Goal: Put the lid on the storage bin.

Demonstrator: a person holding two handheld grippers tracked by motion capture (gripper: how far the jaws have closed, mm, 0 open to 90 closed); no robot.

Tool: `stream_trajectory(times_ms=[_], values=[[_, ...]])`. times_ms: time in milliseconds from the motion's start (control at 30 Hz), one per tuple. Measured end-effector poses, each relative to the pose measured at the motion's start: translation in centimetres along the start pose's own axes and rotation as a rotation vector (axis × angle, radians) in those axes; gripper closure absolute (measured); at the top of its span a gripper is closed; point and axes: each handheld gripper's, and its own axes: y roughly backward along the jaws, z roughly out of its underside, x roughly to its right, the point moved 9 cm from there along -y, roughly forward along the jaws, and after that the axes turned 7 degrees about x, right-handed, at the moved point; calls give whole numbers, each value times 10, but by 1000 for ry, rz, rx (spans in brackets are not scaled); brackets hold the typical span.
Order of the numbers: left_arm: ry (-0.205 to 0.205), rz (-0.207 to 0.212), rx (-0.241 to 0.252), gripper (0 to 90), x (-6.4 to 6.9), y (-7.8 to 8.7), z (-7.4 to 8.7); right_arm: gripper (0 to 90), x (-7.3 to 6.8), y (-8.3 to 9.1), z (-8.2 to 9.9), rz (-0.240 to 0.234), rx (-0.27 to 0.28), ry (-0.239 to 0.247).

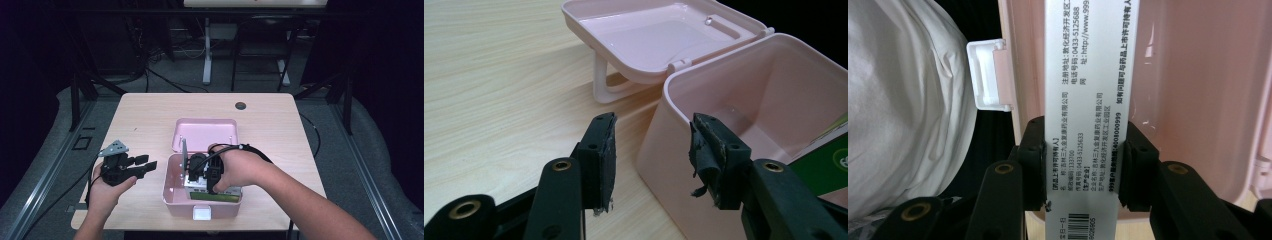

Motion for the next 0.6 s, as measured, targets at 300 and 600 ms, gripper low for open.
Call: stream_trajectory(times_ms=[300, 600], values=[[-18, 17, 12, 542, 9, 0, -3, 615, 0, -11, 5, -3, -17, 15], [-44, 42, 2, 546, 19, -5, -2, 615, -2, -20, 9, -17, -15, 30]])
